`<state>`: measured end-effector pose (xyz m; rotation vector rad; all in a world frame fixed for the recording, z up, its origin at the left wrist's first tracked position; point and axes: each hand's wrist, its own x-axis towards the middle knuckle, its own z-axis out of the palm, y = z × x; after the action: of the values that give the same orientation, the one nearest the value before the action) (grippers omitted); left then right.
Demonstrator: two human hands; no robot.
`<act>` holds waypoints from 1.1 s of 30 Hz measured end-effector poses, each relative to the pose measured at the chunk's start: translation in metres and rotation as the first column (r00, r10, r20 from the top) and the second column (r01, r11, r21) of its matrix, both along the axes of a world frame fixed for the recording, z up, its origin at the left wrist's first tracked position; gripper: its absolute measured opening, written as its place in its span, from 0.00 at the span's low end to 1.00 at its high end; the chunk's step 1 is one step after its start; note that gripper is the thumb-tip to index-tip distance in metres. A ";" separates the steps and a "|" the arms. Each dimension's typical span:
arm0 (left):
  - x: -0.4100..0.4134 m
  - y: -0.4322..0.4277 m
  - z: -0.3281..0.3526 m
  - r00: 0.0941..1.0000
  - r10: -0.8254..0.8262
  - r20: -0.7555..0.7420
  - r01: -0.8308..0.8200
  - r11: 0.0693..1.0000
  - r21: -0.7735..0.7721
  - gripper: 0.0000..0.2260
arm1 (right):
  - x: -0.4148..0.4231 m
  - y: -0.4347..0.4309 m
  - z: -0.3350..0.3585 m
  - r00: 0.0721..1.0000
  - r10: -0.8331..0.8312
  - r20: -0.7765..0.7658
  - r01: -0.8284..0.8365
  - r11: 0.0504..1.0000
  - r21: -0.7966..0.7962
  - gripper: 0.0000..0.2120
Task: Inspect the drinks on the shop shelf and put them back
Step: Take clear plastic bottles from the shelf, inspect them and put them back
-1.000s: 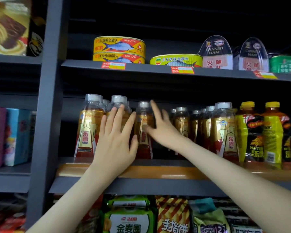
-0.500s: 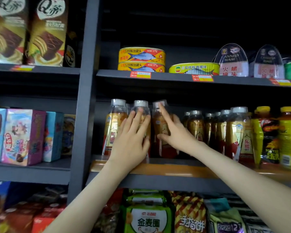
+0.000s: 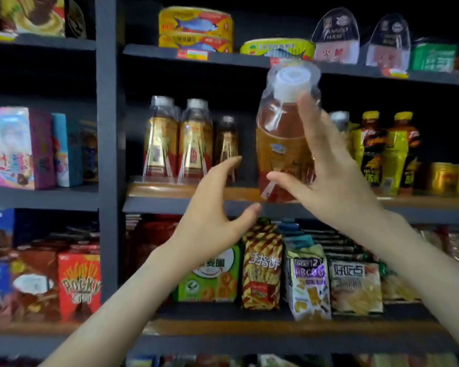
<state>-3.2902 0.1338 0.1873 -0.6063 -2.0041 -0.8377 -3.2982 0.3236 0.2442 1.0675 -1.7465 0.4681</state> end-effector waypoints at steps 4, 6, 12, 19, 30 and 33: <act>0.056 0.049 -0.068 0.941 -0.278 0.193 0.239 0.950 0.202 0.39 | 0.050 0.020 -0.085 0.896 0.268 0.355 -0.255 0.963 -0.083 0.53; 0.075 0.065 -0.116 0.936 -0.202 0.289 0.123 0.955 0.269 0.36 | 0.066 0.031 -0.135 0.773 0.296 0.561 -0.271 0.954 -0.130 0.57; 0.141 0.100 -0.251 0.662 0.073 0.746 -0.168 0.984 0.053 0.34 | 0.097 0.069 -0.231 0.317 0.282 0.905 -0.250 0.946 -0.207 0.41; 0.185 0.105 -0.303 0.616 0.042 0.787 -0.127 0.991 0.046 0.31 | 0.130 0.079 -0.290 0.057 0.456 0.888 -0.369 0.836 -0.406 0.28; 0.199 0.077 -0.292 0.427 0.039 0.904 -0.234 0.970 0.068 0.31 | 0.143 0.045 -0.324 -0.055 0.364 0.930 -0.005 0.931 -0.365 0.32; 0.192 0.067 -0.292 0.282 -0.218 0.934 -0.299 0.906 0.301 0.33 | 0.151 0.032 -0.330 -0.105 0.191 0.976 0.023 0.982 -0.190 0.34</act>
<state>-3.0986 0.2009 -0.1051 0.4243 -2.6984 -1.8867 -3.1471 0.3559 -0.0860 0.5709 -2.8809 1.9247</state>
